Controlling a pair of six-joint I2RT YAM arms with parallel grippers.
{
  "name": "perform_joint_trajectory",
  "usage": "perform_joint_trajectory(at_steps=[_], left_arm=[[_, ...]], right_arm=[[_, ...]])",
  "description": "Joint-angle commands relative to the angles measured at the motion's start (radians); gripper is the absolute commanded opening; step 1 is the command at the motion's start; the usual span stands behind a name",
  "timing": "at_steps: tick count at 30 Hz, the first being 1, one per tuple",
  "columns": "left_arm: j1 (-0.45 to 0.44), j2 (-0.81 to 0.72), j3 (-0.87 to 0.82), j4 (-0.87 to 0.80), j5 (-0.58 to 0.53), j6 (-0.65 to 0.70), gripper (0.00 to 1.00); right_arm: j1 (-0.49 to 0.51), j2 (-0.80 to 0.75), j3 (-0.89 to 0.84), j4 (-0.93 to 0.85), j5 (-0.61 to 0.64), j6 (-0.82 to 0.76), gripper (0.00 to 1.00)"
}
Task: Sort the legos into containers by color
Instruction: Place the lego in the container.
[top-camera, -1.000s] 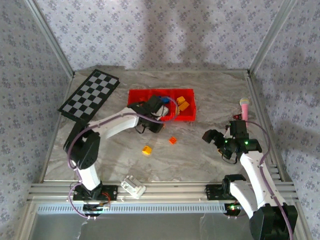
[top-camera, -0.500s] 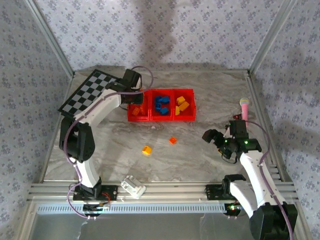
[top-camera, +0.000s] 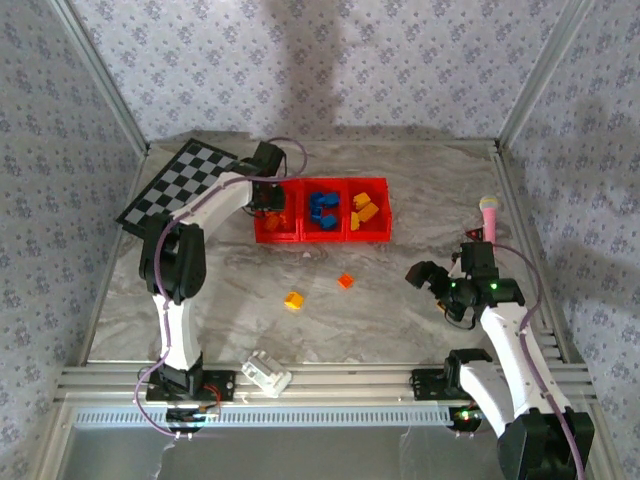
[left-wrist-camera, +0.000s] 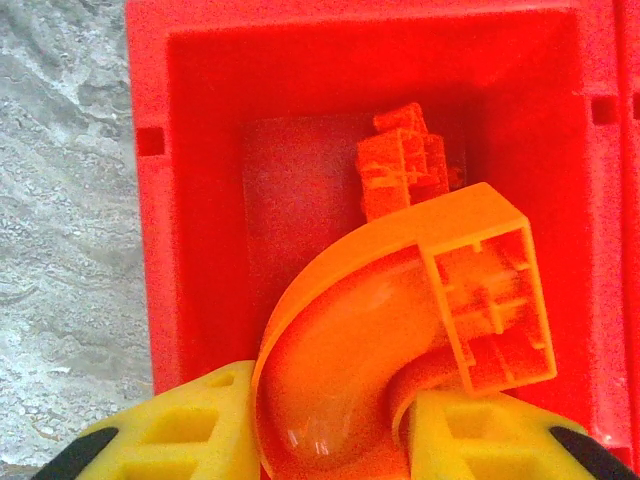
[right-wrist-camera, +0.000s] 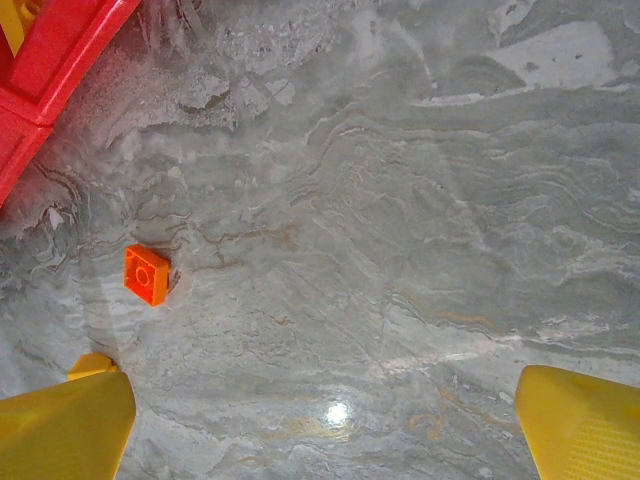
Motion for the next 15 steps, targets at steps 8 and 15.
perform_joint_trajectory(at_steps=[8, 15], left_arm=[[0.015, 0.003, 0.016, -0.001, 0.004, -0.012, 0.50], [0.012, -0.082, -0.039, 0.041, 0.064, 0.026, 0.59]], right_arm=[[-0.012, 0.000, 0.003, -0.025, -0.012, -0.017, 1.00], [-0.012, 0.019, 0.001, 0.011, 0.008, -0.018, 1.00]])
